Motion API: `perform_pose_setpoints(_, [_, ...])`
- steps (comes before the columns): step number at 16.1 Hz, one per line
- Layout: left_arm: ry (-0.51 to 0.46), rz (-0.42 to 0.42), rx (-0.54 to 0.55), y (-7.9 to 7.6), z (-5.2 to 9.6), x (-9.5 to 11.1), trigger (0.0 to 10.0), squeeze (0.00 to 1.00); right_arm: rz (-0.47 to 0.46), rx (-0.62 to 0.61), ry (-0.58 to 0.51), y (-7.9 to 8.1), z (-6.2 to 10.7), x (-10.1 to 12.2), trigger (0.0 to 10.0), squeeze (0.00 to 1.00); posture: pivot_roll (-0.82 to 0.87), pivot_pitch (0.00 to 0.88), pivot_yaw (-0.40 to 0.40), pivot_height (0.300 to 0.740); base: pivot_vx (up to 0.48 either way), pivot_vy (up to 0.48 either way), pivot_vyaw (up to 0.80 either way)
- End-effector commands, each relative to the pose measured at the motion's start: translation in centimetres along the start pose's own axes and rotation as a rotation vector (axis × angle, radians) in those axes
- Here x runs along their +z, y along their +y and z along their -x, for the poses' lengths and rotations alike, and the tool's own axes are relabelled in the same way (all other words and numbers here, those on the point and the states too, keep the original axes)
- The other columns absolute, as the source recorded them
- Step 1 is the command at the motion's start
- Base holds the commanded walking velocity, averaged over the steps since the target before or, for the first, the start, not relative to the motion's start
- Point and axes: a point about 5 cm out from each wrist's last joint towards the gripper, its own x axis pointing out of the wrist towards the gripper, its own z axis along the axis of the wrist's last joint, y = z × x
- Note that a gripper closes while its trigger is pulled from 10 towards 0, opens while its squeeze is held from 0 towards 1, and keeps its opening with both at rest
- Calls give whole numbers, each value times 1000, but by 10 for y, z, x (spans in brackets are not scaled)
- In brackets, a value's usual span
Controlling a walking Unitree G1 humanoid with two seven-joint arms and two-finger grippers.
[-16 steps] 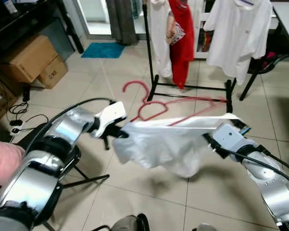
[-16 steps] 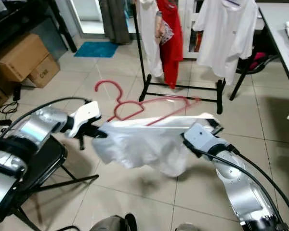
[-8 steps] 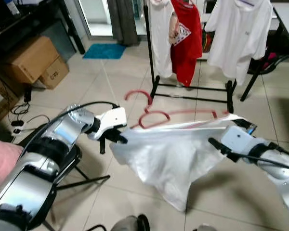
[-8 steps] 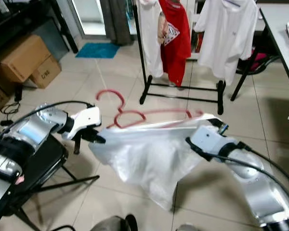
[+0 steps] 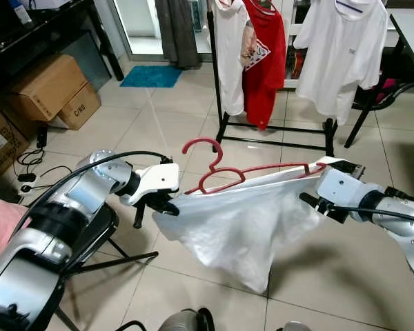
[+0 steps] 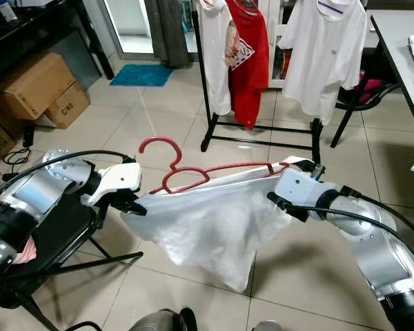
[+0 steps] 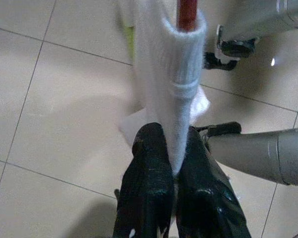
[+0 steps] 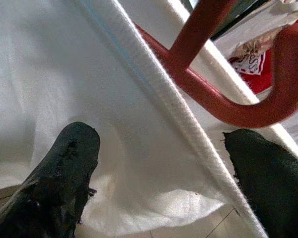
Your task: Hang hanger
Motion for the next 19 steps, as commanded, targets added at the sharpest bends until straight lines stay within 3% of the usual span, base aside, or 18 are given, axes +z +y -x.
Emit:
perform_pose_setpoints(1, [186, 139, -12, -10, 19, -45, 0, 0, -14, -124, 150, -33, 17, -27, 10000, 0, -110, 36, 183, 740, 0, 0, 0])
perform_pose_setpoints(4, [270, 169, 61, -5, 19, -53, 0, 0, -12, -118, 128, -37, 16, -21, 10000, 0, -107, 38, 184, 740, 0, 0, 0])
perform_pose_setpoints(7, [274, 181, 179, 5, 18, -51, 0, 0, -15, -107, 115, -38, 18, -17, 10000, 0, -110, 41, 189, 740, 0, 0, 0])
perform_pose_setpoints(10, [323, 201, 98, -1, 7, -57, 0, 0, -10, -57, 77, -33, 22, -7, 10000, 0, -103, 48, 193, 740, 0, 0, 0])
perform_pose_setpoints(13, [355, 222, 69, -3, -16, -59, 0, 0, -5, 36, 7, -22, 23, 20, 10000, 0, -106, 51, 200, 740, 0, 0, 0])
perform_pose_setpoints(16, [296, 218, 178, 12, -20, -44, 0, 0, 31, 136, 28, -7, 28, 28, 10000, 0, -121, 56, 211, 740, 0, 0, 0])
perform_pose_setpoints(19, [183, 222, 255, 26, -18, -25, 0, 0, -13, 204, 69, 21, 33, 27, 10000, 0, -120, 58, 207, 740, 0, 0, 0])
